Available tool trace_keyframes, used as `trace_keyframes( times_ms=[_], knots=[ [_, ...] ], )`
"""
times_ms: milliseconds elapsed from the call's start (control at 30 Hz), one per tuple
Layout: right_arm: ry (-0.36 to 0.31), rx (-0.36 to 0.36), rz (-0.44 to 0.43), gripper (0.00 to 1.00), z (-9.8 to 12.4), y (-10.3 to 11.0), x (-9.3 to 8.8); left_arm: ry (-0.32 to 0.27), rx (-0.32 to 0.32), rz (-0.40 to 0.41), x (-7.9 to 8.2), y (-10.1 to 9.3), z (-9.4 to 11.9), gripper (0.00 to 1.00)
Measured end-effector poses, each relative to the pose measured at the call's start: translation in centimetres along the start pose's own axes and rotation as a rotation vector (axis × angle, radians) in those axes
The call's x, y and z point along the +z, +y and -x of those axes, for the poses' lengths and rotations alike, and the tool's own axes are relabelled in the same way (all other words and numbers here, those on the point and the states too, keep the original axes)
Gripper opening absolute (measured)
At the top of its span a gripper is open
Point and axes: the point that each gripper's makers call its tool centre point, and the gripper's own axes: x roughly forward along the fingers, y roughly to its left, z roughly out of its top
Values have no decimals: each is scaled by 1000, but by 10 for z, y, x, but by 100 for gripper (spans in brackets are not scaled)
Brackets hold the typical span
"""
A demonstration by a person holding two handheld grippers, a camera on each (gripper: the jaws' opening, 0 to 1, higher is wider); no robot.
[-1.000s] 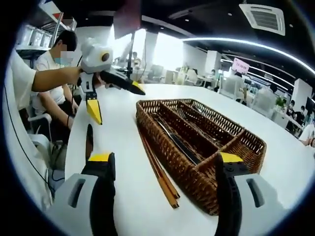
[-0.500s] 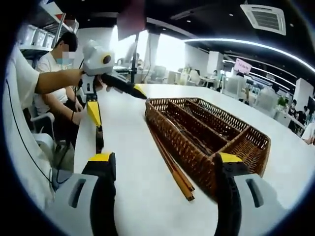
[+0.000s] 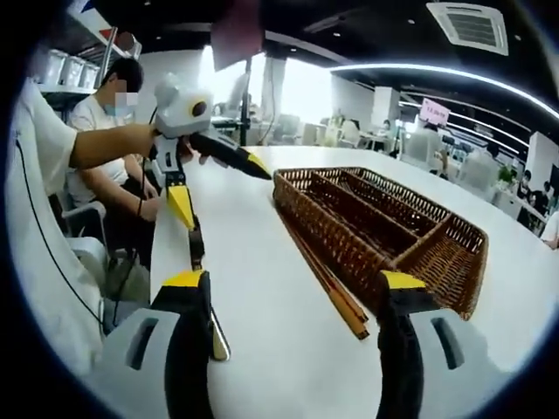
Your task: Arrange the knives, forks, and spoons in their matching storage slots by inserting each utensil handle-first until every utensil is classified and aligned in the correct compartment
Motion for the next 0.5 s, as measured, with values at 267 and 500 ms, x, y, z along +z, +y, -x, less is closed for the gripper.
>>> trace_keyframes(
  times_ms=[267, 500],
  knots=[
    [56, 89, 7, 59, 0, 29, -11, 33, -46, 5, -18, -16, 2, 81],
    [77, 123, 13, 57, -1, 41, -17, 31, -77, 35, -23, -24, 5, 74]
  ],
)
